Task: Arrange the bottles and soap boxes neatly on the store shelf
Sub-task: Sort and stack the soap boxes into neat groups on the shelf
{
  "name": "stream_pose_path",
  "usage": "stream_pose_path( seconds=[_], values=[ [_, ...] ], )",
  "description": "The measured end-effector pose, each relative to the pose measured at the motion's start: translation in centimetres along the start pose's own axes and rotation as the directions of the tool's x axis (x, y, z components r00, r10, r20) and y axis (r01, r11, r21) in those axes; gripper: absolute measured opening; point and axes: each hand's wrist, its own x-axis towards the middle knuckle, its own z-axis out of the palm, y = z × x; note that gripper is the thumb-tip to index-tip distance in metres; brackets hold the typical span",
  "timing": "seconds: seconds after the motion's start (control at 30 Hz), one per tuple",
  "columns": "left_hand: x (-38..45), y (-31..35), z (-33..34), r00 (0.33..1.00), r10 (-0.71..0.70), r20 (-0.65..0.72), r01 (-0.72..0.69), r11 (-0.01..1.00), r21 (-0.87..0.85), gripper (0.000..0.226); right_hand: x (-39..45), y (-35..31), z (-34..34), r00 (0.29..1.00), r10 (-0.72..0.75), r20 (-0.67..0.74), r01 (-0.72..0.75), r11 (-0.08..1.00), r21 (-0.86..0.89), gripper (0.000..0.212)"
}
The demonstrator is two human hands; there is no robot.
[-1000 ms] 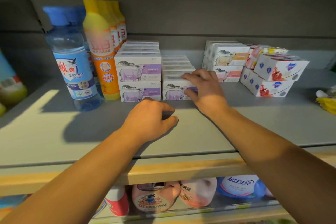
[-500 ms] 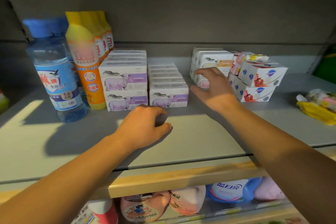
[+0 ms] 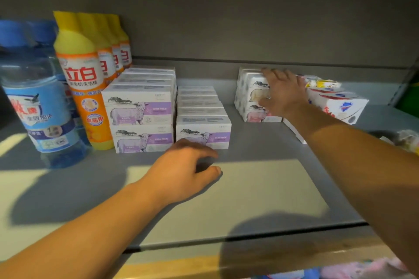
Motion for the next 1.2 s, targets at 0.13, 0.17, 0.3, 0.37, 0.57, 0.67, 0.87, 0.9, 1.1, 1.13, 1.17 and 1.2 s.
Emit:
stream_pose_path(
  seconds=[0.13, 0.17, 0.3, 0.37, 0.57, 0.67, 0.87, 0.9, 1.1, 1.13, 1.17, 1.2],
  values=[
    [0.1, -0.3, 0.2, 1.000, 0.000, 0.026, -0.001, 0.999, 0.032, 0.058, 0.9, -0.1, 0.5, 0.996, -0.021, -0.090, 0.018, 0.999, -0.028, 0.077],
    [0.2, -0.4, 0.2, 1.000, -0.001, 0.026, 0.001, 1.000, 0.024, 0.058, 0.9, -0.1, 0.5, 0.993, -0.025, -0.112, 0.021, 0.999, -0.034, 0.075],
    [0.2, -0.3, 0.0, 1.000, -0.014, 0.026, 0.014, 1.000, -0.019, 0.053, 0.2, -0.5, 0.4, 0.981, -0.023, -0.192, 0.020, 1.000, -0.017, 0.066],
    [0.1, -0.1, -0.1, 0.999, -0.036, 0.025, 0.037, 0.998, -0.049, 0.048, -0.3, -1.1, -0.3, 0.980, -0.037, -0.197, 0.042, 0.999, 0.019, 0.058],
    [-0.1, 0.3, -0.7, 0.988, -0.150, -0.044, 0.136, 0.965, -0.222, 0.032, -5.1, -3.6, -4.8, 0.953, -0.119, -0.277, 0.213, 0.916, 0.339, 0.052],
    [-0.2, 0.2, -1.9, 0.926, -0.276, -0.258, 0.148, 0.893, -0.425, 0.025, -8.6, -5.4, -6.8, 0.982, -0.039, -0.184, 0.135, 0.825, 0.548, 0.051],
    [-1.1, 0.6, -3.3, 0.957, -0.221, -0.186, 0.054, 0.770, -0.635, 0.031, -14.0, -9.4, -7.4, 0.994, -0.105, -0.019, 0.087, 0.695, 0.714, 0.047],
    [-1.1, 0.8, -3.3, 0.965, -0.200, -0.168, 0.047, 0.766, -0.641, 0.028, -14.4, -9.9, -7.2, 0.993, -0.121, -0.005, 0.088, 0.688, 0.720, 0.046],
    [-1.3, 0.7, -3.4, 0.961, -0.253, -0.109, 0.104, 0.699, -0.707, 0.022, -17.1, -10.9, -5.9, 0.992, 0.005, -0.125, 0.099, 0.578, 0.810, 0.050],
    [-1.2, 0.7, -3.4, 0.954, -0.285, -0.090, 0.131, 0.669, -0.732, 0.015, -17.8, -10.6, -5.4, 0.995, 0.024, -0.100, 0.073, 0.525, 0.848, 0.056],
    [-1.1, 0.8, -3.3, 0.946, -0.320, -0.055, 0.163, 0.613, -0.774, 0.010, -18.4, -10.4, -5.0, 0.999, 0.033, -0.039, 0.021, 0.430, 0.903, 0.062],
    [-1.0, 0.8, -3.3, 0.935, -0.355, -0.010, 0.196, 0.537, -0.821, 0.011, -19.0, -10.2, -4.5, 0.999, 0.025, 0.034, -0.040, 0.311, 0.950, 0.067]
  ],
)
